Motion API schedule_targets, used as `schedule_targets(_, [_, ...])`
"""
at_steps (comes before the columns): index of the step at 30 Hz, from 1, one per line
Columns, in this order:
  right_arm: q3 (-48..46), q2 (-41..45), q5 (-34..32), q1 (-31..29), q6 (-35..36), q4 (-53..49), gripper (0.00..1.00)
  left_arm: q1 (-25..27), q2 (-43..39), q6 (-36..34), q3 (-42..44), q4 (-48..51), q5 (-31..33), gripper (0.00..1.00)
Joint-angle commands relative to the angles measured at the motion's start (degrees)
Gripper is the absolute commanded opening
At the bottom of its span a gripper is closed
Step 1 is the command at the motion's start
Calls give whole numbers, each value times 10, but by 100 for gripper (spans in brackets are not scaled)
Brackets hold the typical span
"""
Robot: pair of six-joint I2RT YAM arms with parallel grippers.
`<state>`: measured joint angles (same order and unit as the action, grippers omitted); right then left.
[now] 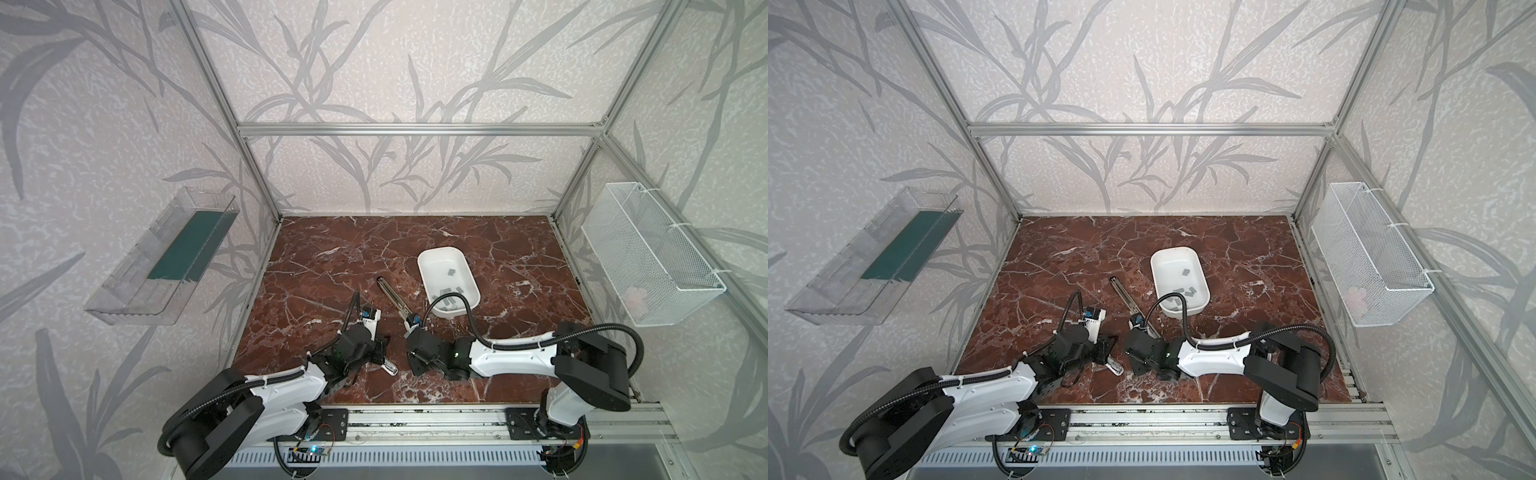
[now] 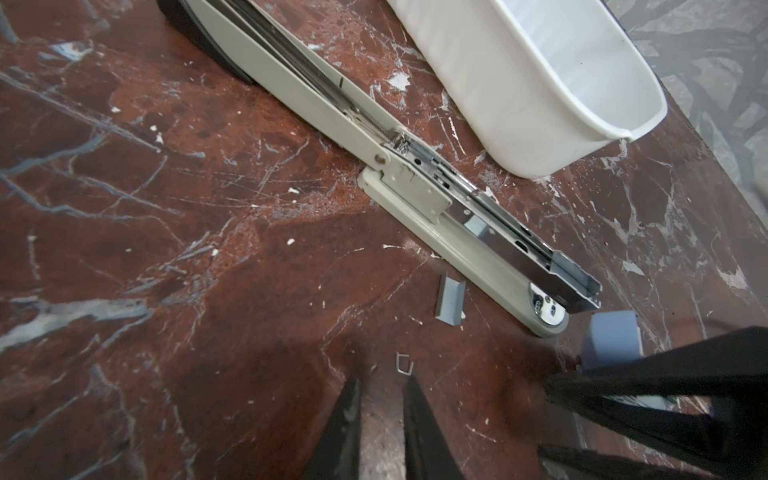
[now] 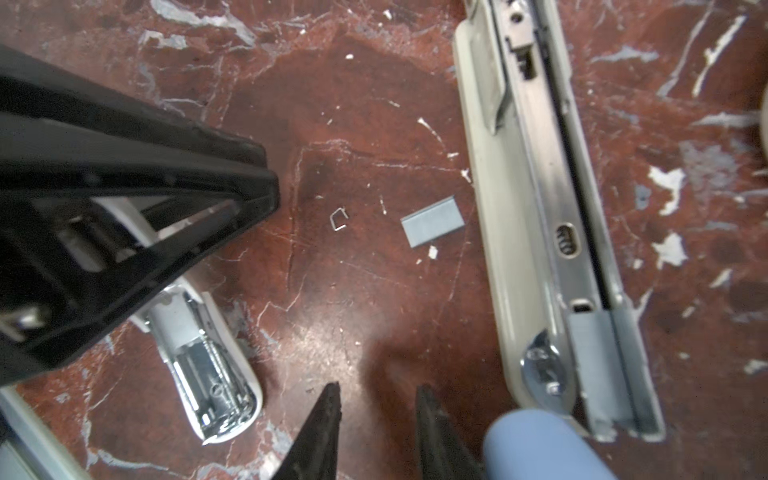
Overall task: Load the staples into the stapler
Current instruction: 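Lift the right gripper off the stapler while the left gripper hovers beside it, then move the right gripper to the white tub while the left gripper draws back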
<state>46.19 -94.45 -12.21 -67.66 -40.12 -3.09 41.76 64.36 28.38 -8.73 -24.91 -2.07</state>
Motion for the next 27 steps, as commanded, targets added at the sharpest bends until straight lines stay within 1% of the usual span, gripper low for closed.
schedule_targets(1, [12,-7,-24,12,-13,-24,32,-5,-19,-22,-11,-11,8,28])
schedule_targets(6, [13,-12,-22,26,-15,-20,33,-10,-31,-19,-11,8,8,49])
schedule_targets(7, [13,-12,-23,27,-15,-16,33,-11,-36,-18,-14,19,11,54])
schedule_targets(11, [25,-17,-24,28,-18,-13,36,-12,-78,-17,-26,75,31,72])
schedule_targets(13, [35,-26,-22,31,-22,-14,37,-13,-110,-14,-35,116,50,78])
schedule_targets(15, [45,-30,-15,36,-24,-10,37,-16,-142,-4,-42,156,76,80])
schedule_targets(17, [55,-52,-10,42,-28,-8,37,-22,-175,9,-50,203,102,81])
schedule_targets(20, [78,-73,-7,50,-31,-14,37,-32,-224,21,-61,267,121,81])
schedule_targets(23, [107,-96,-16,53,-33,-39,36,-38,-265,31,-62,292,123,82])
schedule_targets(27, [128,-117,-32,59,-42,-64,32,-41,-292,34,-63,313,114,83])
